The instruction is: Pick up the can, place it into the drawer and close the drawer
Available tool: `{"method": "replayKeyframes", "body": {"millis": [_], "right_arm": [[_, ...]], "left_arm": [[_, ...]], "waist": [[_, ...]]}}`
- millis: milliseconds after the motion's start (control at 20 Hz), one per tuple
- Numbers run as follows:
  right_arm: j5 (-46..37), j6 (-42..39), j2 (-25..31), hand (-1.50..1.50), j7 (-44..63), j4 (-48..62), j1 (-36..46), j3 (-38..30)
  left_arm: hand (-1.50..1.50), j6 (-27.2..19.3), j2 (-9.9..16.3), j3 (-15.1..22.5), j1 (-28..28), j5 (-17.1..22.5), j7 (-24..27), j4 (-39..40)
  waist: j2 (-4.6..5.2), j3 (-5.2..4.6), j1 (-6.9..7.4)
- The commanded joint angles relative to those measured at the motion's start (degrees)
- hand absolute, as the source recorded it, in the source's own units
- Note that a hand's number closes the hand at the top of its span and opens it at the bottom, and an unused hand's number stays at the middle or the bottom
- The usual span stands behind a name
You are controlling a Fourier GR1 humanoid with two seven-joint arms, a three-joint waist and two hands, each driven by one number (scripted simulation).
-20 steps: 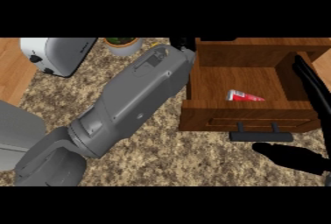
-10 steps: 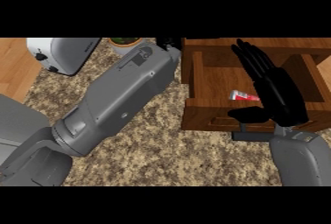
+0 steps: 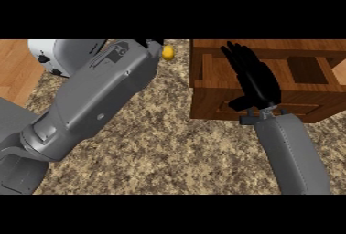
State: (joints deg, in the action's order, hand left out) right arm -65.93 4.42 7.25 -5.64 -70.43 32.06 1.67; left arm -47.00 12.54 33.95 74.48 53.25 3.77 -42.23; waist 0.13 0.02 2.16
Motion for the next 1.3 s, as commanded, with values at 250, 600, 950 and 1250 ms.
{"method": "replayKeyframes", "body": {"millis": [250,600,950,1250], "right_arm": [[-6.30,14.23,-0.49,-1.50,0.02,25.07,10.28,-3.40],[-7.23,24.18,-0.03,-1.50,-0.95,36.54,16.89,-7.03],[-8.23,32.16,1.80,-1.50,-2.75,45.95,21.18,-9.52],[-7.88,33.85,3.70,-1.50,-1.87,52.06,28.25,-12.01]], "left_arm": [[-1.50,-2.97,5.40,0.71,-4.90,-2.98,-5.14,-10.56],[-1.50,-1.67,7.90,-0.30,-8.00,-4.06,-6.30,-15.98],[-1.50,-0.95,11.05,-1.20,-10.93,-5.16,-7.28,-19.54],[-1.50,-1.09,14.58,-1.23,-8.78,-6.02,-12.74,-22.65]], "waist": [[0.21,0.05,1.20],[0.58,0.06,1.46],[1.23,0.08,2.30],[1.18,0.12,2.96]]}}
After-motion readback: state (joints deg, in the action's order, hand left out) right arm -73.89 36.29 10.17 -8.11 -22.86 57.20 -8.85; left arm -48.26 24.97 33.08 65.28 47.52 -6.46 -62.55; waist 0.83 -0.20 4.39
